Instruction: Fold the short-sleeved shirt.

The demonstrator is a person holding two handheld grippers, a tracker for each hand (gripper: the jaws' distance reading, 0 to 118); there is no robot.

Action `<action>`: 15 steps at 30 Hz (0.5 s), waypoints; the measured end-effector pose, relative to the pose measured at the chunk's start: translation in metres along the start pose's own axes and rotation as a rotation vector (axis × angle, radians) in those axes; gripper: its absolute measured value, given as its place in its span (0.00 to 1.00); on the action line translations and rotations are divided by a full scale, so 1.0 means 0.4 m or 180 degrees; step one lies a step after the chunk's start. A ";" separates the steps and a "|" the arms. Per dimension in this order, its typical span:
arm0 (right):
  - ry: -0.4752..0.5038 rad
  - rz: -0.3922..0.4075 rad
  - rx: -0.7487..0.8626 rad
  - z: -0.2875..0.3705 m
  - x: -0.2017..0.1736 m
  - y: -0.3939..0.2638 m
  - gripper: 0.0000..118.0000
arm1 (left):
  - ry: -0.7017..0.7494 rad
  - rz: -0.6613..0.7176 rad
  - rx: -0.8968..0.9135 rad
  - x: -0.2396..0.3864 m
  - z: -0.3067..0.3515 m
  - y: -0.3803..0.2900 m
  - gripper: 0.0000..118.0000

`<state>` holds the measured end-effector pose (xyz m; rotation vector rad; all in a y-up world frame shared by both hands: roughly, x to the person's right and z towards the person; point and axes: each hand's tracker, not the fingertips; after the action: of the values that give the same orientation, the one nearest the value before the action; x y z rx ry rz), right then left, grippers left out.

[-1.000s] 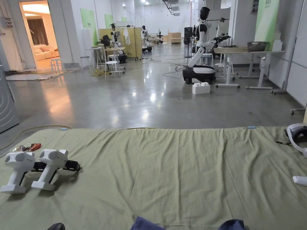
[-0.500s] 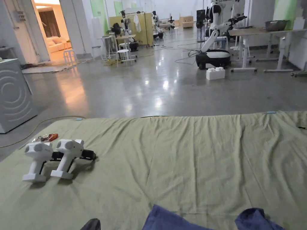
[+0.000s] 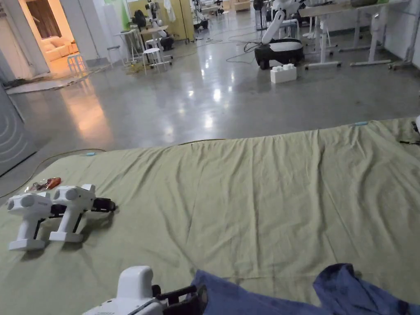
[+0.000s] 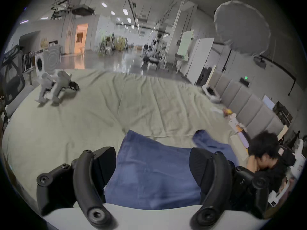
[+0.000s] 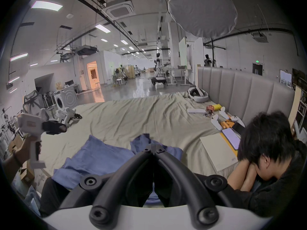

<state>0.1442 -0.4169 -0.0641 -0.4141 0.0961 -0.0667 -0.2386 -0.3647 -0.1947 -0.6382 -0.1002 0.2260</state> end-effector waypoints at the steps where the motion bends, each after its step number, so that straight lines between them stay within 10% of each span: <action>1: -0.0038 -0.0024 -0.0062 -0.009 0.011 -0.008 0.02 | 0.0014 -0.0094 -0.0173 -0.004 -0.085 0.016 0.85; 9: -0.0196 -0.0178 -0.0414 -0.077 0.060 -0.050 0.02 | 0.0400 -0.0176 -0.0875 -0.051 -0.563 0.025 0.84; 12: -0.0257 -0.0162 -0.0554 -0.095 0.075 -0.068 0.02 | 0.0512 -0.0263 -0.1018 -0.048 -0.630 -0.008 0.58; 15: -0.0249 -0.0179 -0.0669 -0.112 0.086 -0.088 0.02 | 0.0591 -0.0387 -0.1055 -0.025 -0.641 -0.035 0.57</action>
<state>0.1720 -0.4695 -0.0934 -0.6287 0.0143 -0.0961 -0.2043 -0.5264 -0.3915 -0.9766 0.0034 0.0308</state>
